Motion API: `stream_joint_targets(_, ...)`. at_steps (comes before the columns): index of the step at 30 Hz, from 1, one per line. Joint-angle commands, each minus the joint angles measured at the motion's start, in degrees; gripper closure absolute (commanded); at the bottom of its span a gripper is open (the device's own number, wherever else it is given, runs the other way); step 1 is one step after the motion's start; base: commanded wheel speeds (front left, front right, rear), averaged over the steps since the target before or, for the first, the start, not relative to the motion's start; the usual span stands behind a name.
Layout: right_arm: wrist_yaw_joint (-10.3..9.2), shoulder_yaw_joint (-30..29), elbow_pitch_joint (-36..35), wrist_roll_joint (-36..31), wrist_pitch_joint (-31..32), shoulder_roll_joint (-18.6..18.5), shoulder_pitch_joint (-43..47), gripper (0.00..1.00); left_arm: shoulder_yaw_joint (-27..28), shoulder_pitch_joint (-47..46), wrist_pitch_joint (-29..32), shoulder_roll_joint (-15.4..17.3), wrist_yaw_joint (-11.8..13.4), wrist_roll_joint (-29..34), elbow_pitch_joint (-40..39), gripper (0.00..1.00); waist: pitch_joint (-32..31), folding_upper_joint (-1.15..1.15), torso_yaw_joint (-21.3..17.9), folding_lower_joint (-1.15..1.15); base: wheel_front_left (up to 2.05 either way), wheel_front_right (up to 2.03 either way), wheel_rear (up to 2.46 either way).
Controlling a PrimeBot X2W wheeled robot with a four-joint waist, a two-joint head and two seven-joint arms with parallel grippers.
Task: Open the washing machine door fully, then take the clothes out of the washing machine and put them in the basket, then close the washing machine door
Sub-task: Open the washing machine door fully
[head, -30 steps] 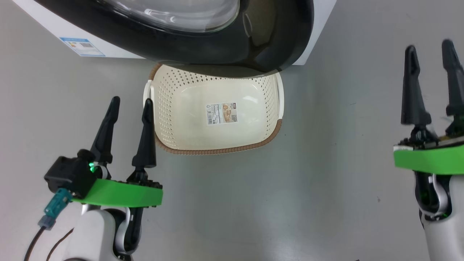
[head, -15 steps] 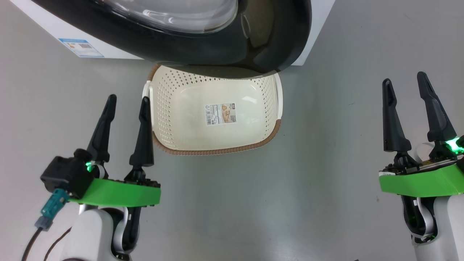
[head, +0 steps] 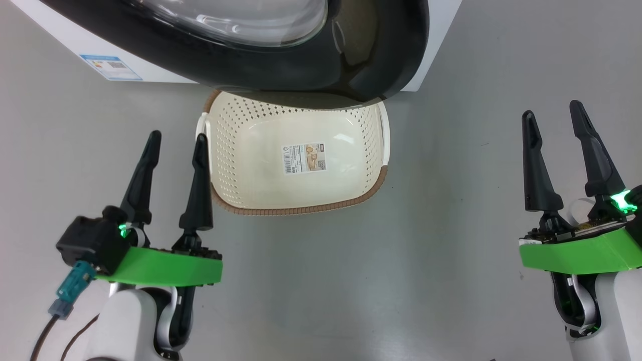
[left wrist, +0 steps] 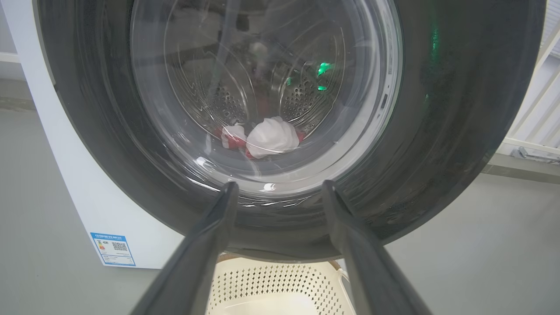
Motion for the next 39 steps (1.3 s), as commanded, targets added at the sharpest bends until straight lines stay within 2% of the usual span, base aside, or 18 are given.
stream_joint_targets(1, 0.26, 1.5, -1.7, 0.2, -0.3, -0.3, 1.1, 0.00, 1.6, 0.5, -0.4, 1.4, 0.1, 0.7, -1.4, 0.00, 0.0, 0.00, 0.0, 0.00, 0.00, 0.00, 0.00)
stream_joint_targets(13, 0.26, 1.9, -1.4, 0.7, -0.3, -0.5, 1.5, 0.00, 1.4, 0.3, -0.4, 1.4, 0.2, 0.7, -1.2, 0.00, 0.0, 0.00, 0.4, 0.00, 0.00, 0.00, 0.00)
stream_joint_targets(14, 0.26, 1.9, -1.4, 0.7, -0.3, -0.5, 1.5, 0.09, 1.4, 0.2, -0.4, 1.4, 0.2, 0.7, -1.2, 0.00, 0.0, 0.00, 0.4, 0.00, 0.00, 0.00, 0.00)
stream_joint_targets(16, 0.26, 2.0, -1.3, 0.7, -0.3, -0.5, 1.3, 0.59, 1.3, 0.3, -0.4, 1.4, 0.3, 0.7, -1.2, 0.00, -0.1, 0.00, 0.5, 0.00, 0.00, 0.00, 0.00)
stream_joint_targets(17, 0.26, 2.2, -1.1, 1.3, -0.3, -0.5, 1.2, 0.76, 1.3, 0.3, -0.4, 1.4, 0.3, 0.6, -1.2, 0.00, -0.1, 0.00, 0.5, 0.00, 0.00, 0.00, 0.00)
stream_joint_targets(18, 0.26, 2.4, -1.0, 2.2, -0.3, -0.4, 0.9, 1.00, 1.3, 0.3, -0.4, 1.4, 0.3, 0.6, -1.2, 0.00, -0.2, 0.00, 0.5, 0.00, 0.00, 0.00, 0.00)
stream_joint_targets(21, 0.26, 3.2, -0.4, 8.7, -0.3, 0.2, -0.5, 1.00, 1.4, 0.4, -0.4, 1.4, 0.4, 0.5, -1.2, 0.00, -0.3, 0.00, 0.5, 0.00, 0.00, 0.00, 0.00)
stream_joint_targets(25, 0.26, 5.6, -0.5, 21.2, -0.3, -0.1, -4.3, 1.00, 1.4, 0.5, -0.4, 1.4, 0.4, 0.5, -1.2, 0.00, -0.3, 0.00, 0.5, 0.00, 0.00, 0.00, 0.00)
stream_joint_targets(30, 0.26, 8.5, 3.4, 42.5, 0.5, -2.0, -10.9, 1.00, 1.0, 0.5, -0.4, 1.4, 0.4, 0.4, -1.0, 0.00, -0.4, 0.00, 0.6, 0.00, 0.00, 0.00, 0.00)
stream_joint_targets(33, 0.26, 8.4, 6.2, 56.5, 5.2, -3.9, -16.5, 1.00, 0.6, 0.5, -0.4, 1.4, 0.4, 0.3, -1.0, 0.00, -0.3, 0.00, 0.9, 0.00, 0.00, 0.00, 0.00)
stream_joint_targets(34, 0.26, 8.4, 6.2, 56.5, 5.2, -3.9, -16.5, 1.00, 0.6, 0.5, -0.4, 1.4, 0.4, 0.3, -1.0, 0.00, -0.3, 0.00, 0.9, 0.00, 0.00, 0.00, 0.00)
stream_joint_targets(35, 0.26, 8.2, 7.0, 60.7, 7.4, -4.3, -18.3, 1.00, 0.5, 0.5, -0.4, 1.4, 0.4, 0.3, -0.9, 0.00, -0.3, 0.00, 1.1, 0.00, 0.00, 0.00, 0.00)
stream_joint_targets(39, 0.26, 8.0, 11.9, 75.4, 21.1, -6.0, -24.3, 1.00, -0.2, 0.4, -0.4, 1.4, 0.3, 0.0, -0.6, 0.00, -0.4, 0.00, 1.9, 0.00, 0.00, 0.00, 0.00)
